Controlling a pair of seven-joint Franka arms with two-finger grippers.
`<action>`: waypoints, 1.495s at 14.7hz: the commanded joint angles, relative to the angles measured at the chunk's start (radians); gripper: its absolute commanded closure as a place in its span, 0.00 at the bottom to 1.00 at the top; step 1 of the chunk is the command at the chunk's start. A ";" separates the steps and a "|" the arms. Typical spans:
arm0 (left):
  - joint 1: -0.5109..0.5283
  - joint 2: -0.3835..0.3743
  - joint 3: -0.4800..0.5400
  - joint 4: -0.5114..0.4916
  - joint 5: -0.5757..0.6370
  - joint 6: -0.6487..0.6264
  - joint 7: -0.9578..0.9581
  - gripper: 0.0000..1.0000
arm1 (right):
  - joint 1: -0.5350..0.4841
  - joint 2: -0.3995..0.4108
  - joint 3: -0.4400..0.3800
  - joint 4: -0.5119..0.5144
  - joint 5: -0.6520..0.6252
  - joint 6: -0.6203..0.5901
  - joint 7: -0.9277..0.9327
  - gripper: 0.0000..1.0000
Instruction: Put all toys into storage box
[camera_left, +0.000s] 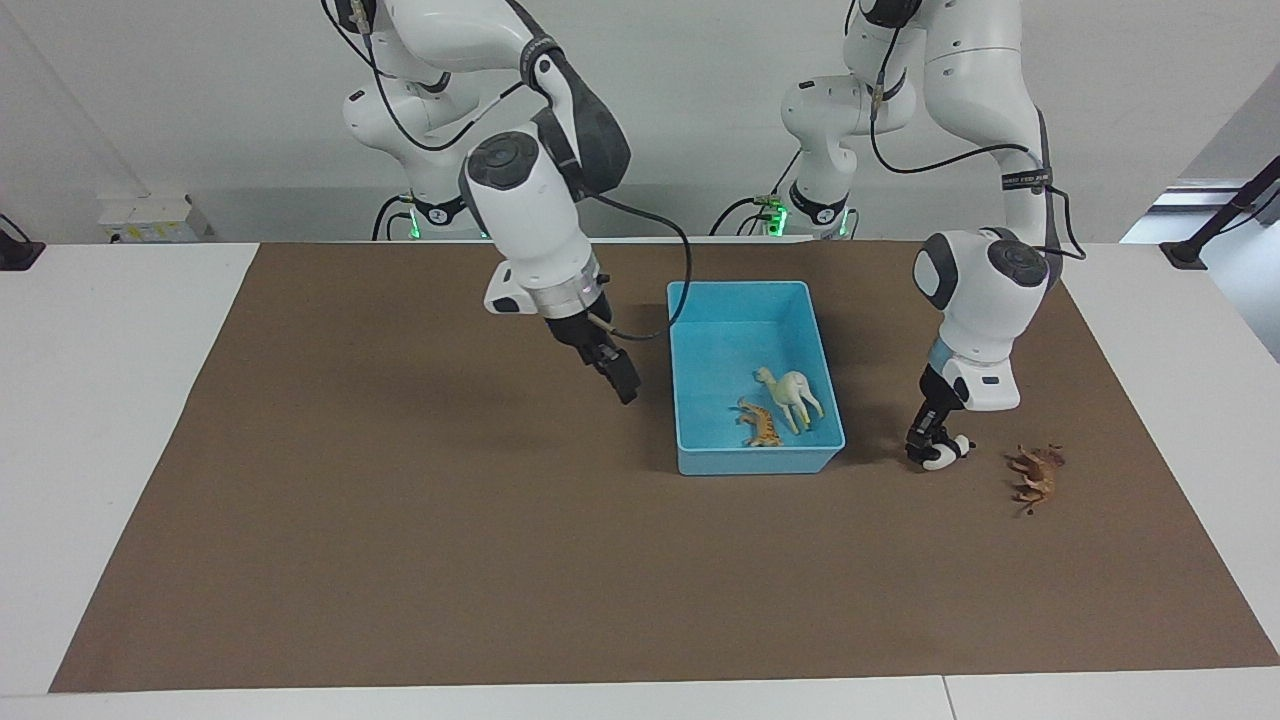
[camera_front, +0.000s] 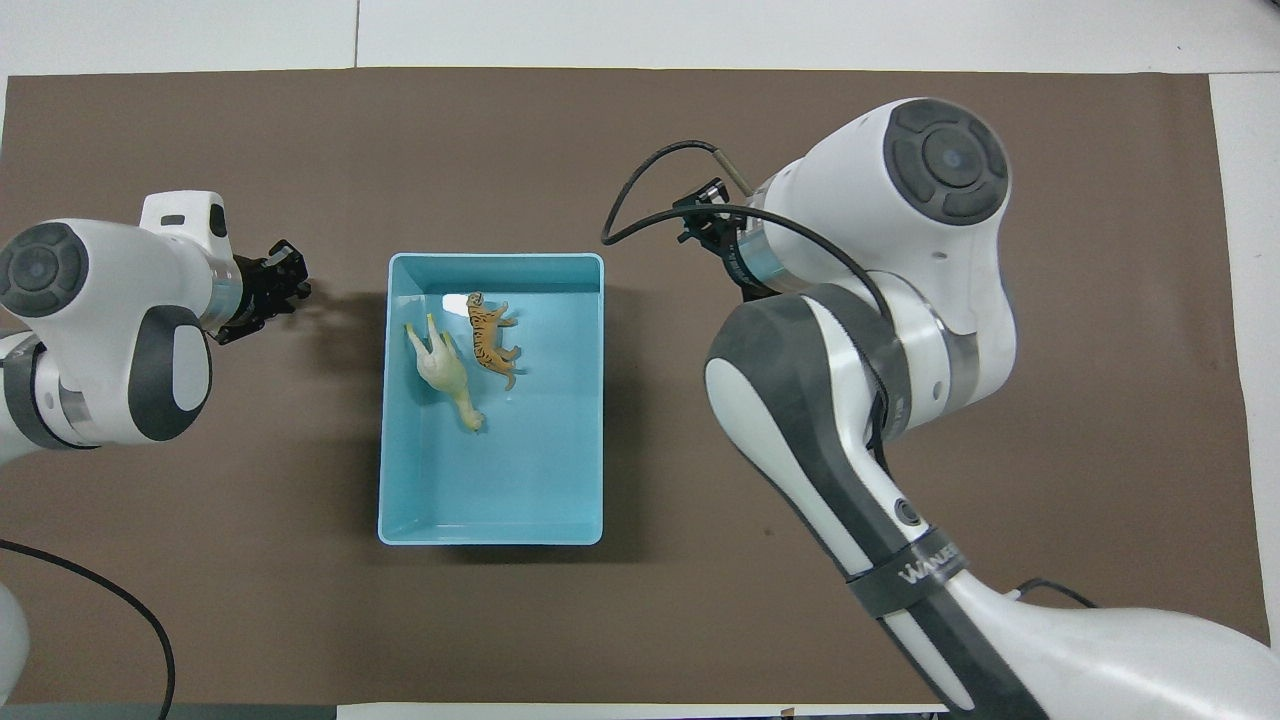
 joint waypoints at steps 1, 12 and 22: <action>-0.045 -0.043 -0.003 0.159 0.010 -0.248 -0.037 1.00 | -0.069 -0.023 0.013 -0.023 -0.087 -0.076 -0.225 0.00; -0.454 -0.201 -0.057 0.162 0.004 -0.454 -0.498 0.00 | -0.414 -0.134 0.013 -0.026 -0.248 -0.336 -1.081 0.00; 0.085 -0.167 -0.046 0.165 0.004 -0.304 0.079 0.00 | -0.567 -0.295 0.013 -0.024 -0.265 -0.498 -1.269 0.00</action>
